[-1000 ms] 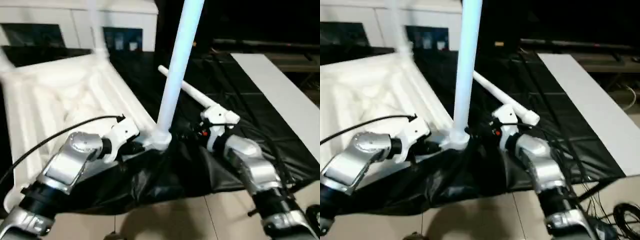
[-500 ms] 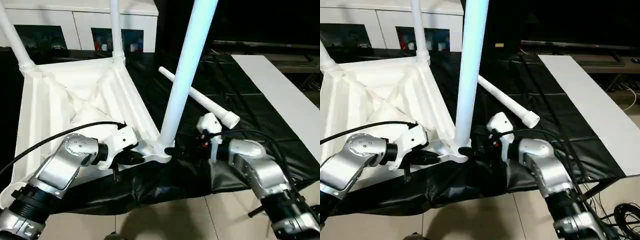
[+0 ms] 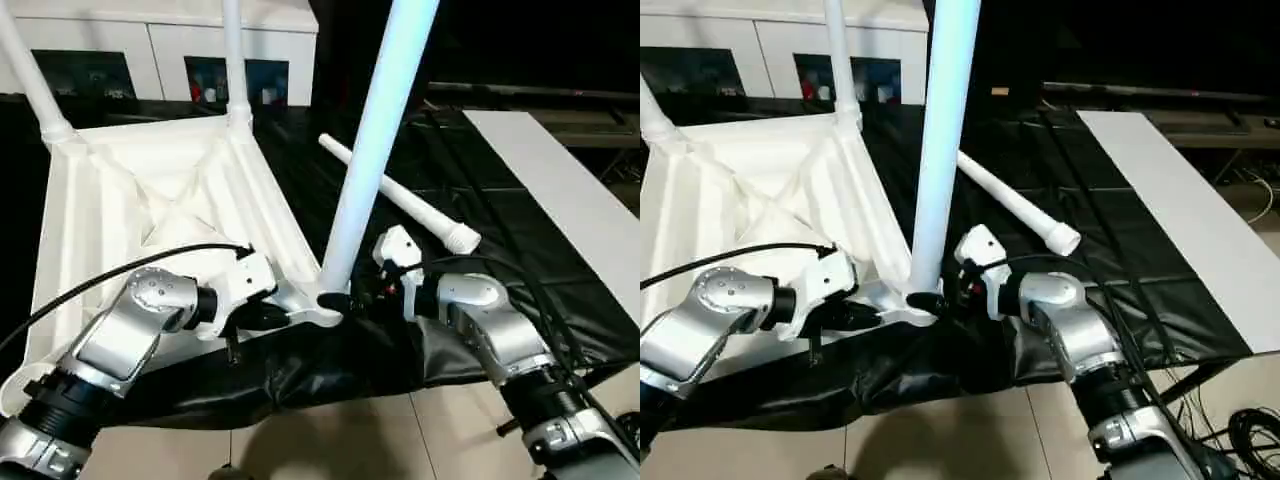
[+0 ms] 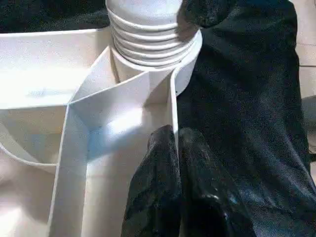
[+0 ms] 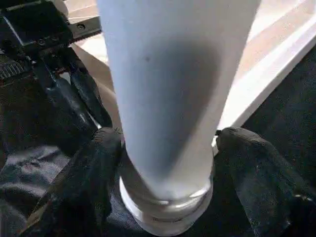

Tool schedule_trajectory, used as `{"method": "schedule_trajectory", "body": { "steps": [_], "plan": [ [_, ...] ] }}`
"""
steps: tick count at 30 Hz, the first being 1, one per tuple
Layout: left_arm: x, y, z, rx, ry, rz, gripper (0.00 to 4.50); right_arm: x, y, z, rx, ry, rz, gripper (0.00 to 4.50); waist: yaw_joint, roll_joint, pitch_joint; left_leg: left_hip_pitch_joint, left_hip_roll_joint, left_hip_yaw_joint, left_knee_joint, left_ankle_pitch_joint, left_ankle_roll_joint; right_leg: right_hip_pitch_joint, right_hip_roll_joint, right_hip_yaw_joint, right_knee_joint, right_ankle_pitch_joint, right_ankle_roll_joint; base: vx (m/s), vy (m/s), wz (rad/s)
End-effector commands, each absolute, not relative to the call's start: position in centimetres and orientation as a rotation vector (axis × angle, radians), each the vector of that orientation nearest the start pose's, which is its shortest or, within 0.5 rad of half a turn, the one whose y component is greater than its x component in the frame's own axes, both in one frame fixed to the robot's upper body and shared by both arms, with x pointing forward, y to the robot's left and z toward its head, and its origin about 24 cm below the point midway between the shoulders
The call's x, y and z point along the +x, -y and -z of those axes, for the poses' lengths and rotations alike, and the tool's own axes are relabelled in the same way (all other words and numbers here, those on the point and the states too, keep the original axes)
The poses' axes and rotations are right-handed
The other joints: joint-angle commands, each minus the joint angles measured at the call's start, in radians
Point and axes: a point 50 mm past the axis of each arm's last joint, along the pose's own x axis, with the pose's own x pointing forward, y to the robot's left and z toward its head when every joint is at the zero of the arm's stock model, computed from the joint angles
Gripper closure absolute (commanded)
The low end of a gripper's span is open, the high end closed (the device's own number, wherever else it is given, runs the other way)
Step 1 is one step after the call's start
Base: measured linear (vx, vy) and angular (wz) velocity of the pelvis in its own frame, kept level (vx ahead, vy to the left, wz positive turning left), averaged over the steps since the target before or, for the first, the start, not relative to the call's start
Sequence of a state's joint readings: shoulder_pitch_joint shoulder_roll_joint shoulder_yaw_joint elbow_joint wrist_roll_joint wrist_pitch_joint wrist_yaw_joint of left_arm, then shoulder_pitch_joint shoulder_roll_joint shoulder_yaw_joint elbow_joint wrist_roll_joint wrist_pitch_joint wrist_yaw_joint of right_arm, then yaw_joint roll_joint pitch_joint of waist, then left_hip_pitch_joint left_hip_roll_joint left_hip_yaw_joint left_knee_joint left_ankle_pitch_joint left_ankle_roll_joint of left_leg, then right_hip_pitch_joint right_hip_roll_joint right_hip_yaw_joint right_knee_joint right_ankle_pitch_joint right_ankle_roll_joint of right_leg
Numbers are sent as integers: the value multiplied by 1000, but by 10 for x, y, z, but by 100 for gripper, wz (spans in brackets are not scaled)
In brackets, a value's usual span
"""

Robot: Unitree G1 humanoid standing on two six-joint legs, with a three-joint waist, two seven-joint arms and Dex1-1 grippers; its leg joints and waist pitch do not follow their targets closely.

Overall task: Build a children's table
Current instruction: Rotate leg to tighten

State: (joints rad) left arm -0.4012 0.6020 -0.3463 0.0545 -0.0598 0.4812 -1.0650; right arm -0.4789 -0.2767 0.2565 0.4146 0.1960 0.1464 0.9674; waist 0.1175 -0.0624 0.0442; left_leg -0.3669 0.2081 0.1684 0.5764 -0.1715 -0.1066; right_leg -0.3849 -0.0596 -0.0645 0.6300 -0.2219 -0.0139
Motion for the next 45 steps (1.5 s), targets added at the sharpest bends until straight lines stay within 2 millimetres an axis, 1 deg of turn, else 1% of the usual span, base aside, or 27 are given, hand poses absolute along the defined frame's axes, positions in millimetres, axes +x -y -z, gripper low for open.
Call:
{"method": "schedule_trajectory", "body": {
  "steps": [1, 3, 4, 8, 10, 11, 13, 14, 15, 16, 18, 19, 20, 21, 23, 25, 26, 28, 30, 32, 33, 34, 36, 38, 41, 44, 45],
  "plan": [
    [277, -148, -71, 506, -558, 1257, 450, 309, 103, -60, -143, -217, -1191, 141, -6, 17, -58, 15, 26, -2, -62, -122, 20, 47, -71, 51, -59, 26, -203, 0, 0, 0],
    [276, -148, -70, 507, -561, 1258, 450, 308, 103, -59, -141, -218, -1194, 156, -6, 17, -58, 14, 26, -2, -62, -125, 19, 47, -72, 51, -59, 20, -203, 0, 0, 0],
    [276, -148, -70, 508, -564, 1258, 450, 308, 103, -59, -140, -219, -1196, 181, -7, 17, -58, 14, 26, -2, -62, -127, 19, 48, -72, 51, -59, 18, -203, 0, 0, 0],
    [275, -149, -68, 504, -578, 1262, 450, 306, 103, -55, -130, -232, -1196, 201, -6, 18, -57, 15, 26, -2, -62, -133, 17, 46, -72, 51, -60, 6, -202, 0, 0, 0],
    [275, -150, -67, 503, -585, 1253, 450, 308, 103, -52, -125, -235, -1159, 215, -7, 17, -57, 14, 26, -2, -63, -137, 16, 47, -72, 51, -60, 0, -202, 0, 0, 0],
    [276, -150, -66, 494, -590, 1231, 450, 313, 104, -50, -125, -243, -1090, 219, -9, 18, -56, 15, 26, -2, -63, -145, 14, 47, -73, 51, -62, -11, -202, 0, 0, 0],
    [276, -150, -66, 494, -590, 1231, 450, 313, 104, -50, -125, -243, -1090, 226, -10, 18, -55, 15, 26, -1, -64, -153, 11, 45, -73, 51, -63, -24, -202, 0, 0, 0],
    [280, -149, -64, 475, -590, 1184, 450, 319, 106, -46, -110, -259, -988, 234, -13, 17, -53, 16, 27, -2, -67, -179, 0, 45, -75, 52, -68, -76, -194, 0, 0, 0],
    [284, -147, -64, 462, -587, 1142, 450, 323, 106, -43, -92, -270, -918, 235, -18, 16, -48, 17, 25, -2, -71, -210, -12, 41, -74, 52, -73, -132, -189, 0, 0, 0],
    [290, -145, -63, 446, -582, 1078, 450, 327, 105, -40, -61, -285, -827, 237, -20, 16, -46, 20, 26, -5, -74, -251, -29, 42, -77, 52, -80, -220, -174, 0, 0, 0],
    [303, -136, -62, 419, -563, 954, 450, 332, 99, -33, -3, -309, -669, 240, -24, 17, -46, 21, 25, -8, -75, -267, -42, 37, -79, 54, -86, -267, -159, 0, 0, 0],
    [303, -136, -62, 419, -563, 954, 450, 332, 99, -33, -3, -309, -669, 241, -28, 15, -47, 21, 26, -8, -75, -268, -46, 38, -79, 55, -86, -270, -158, 0, 0, 0],
    [311, -130, -61, 404, -554, 881, 450, 334, 93, -29, 26, -322, -582, 243, -31, 13, -50, 19, 25, -9, -75, -255, -49, 38, -77, 54, -83, -249, -152, 0, 0, 0],
    [314, -126, -62, 393, -551, 840, 450, 335, 90, -27, 33, -327, -540, 243, -30, 15, -51, 18, 24, -11, -74, -251, -49, 38, -77, 53, -82, -243, -150, 0, 0, 0],
    [317, -123, -62, 386, -550, 814, 450, 335, 87, -25, 37, -330, -513, 244, -31, 15, -52, 19, 24, -10, -74, -249, -48, 38, -76, 53, -82, -229, -143, 0, 0, 0],
    [323, -117, -63, 374, -543, 743, 450, 336, 80, -22, 54, -347, -458, 244, -35, 13, -52, 15, 22, -8, -72, -245, -39, 39, -74, 54, -82, -206, -140, 0, 0, 0],
    [325, -114, -63, 370, -538, 719, 450, 336, 76, -21, 69, -356, -432, 244, -33, 13, -54, 19, 22, -7, -71, -240, -38, 36, -74, 54, -82, -196, -139, 0, 0, 0],
    [331, -104, -65, 368, -511, 666, 450, 336, 67, -16, 100, -383, -353, 245, -32, 13, -55, 18, 21, -7, -70, -217, -32, 38, -74, 54, -80, -161, -136, 0, 0, 0],
    [333, -97, -65, 377, -496, 648, 450, 336, 58, -15, 104, -394, -334, 245, -35, 14, -57, 16, 20, -7, -70, -204, -33, 37, -72, 54, -77, -130, -138, 0, 0, 0],
    [334, -90, -65, 402, -476, 661, 450, 334, 40, -21, 165, -358, -419, 245, -34, 15, -56, 18, 21, -7, -70, -211, -31, 37, -72, 53, -77, -118, -137, 0, 0, 0],
    [334, -89, -65, 408, -474, 666, 450, 333, 36, -24, 180, -336, -457, 190, -33, 15, -56, 18, 22, -7, -70, -219, -25, 38, -73, 53, -78, -117, -135, 0, 0, 0],
    [333, -90, -65, 416, -476, 672, 450, 333, 32, -30, 196, -294, -507, 176, -32, 14, -57, 16, 22, -6, -70, -223, -20, 39, -73, 53, -79, -112, -135, 0, 0, 0],
    [332, -95, -65, 425, -481, 676, 450, 335, 34, -38, 186, -246, -531, 170, -34, 13, -55, 12, 22, -7, -72, -222, -11, 41, -72, 53, -78, -104, -138, 0, 0, 0],
    [332, -97, -65, 430, -484, 676, 450, 336, 36, -41, 180, -226, -542, 141, -36, 14, -54, 13, 22, -7, -72, -222, -10, 41, -73, 52, -79, -116, -141, 0, 0, 0],
    [329, -103, -65, 450, -490, 701, 450, 338, 47, -50, 138, -166, -543, 122, -39, 14, -53, 13, 22, -7, -73, -222, -9, 40, -73, 53, -81, -136, -140, 0, 0, 0],
    [322, -105, -67, 450, -477, 784, 450, 339, 65, -52, 60, -143, -546, 88, -40, 12, -58, 10, 23, -7, -68, -176, -1, 45, -73, 52, -73, -66, -155, 0, 0, 0],
    [320, -106, -67, 446, -483, 804, 450, 339, 71, -52, 33, -142, -552, 82, -40, 13, -58, 11, 22, -5, -67, -167, 2, 43, -71, 52, -72, -47, -159, 0, 0, 0]
  ]
}}
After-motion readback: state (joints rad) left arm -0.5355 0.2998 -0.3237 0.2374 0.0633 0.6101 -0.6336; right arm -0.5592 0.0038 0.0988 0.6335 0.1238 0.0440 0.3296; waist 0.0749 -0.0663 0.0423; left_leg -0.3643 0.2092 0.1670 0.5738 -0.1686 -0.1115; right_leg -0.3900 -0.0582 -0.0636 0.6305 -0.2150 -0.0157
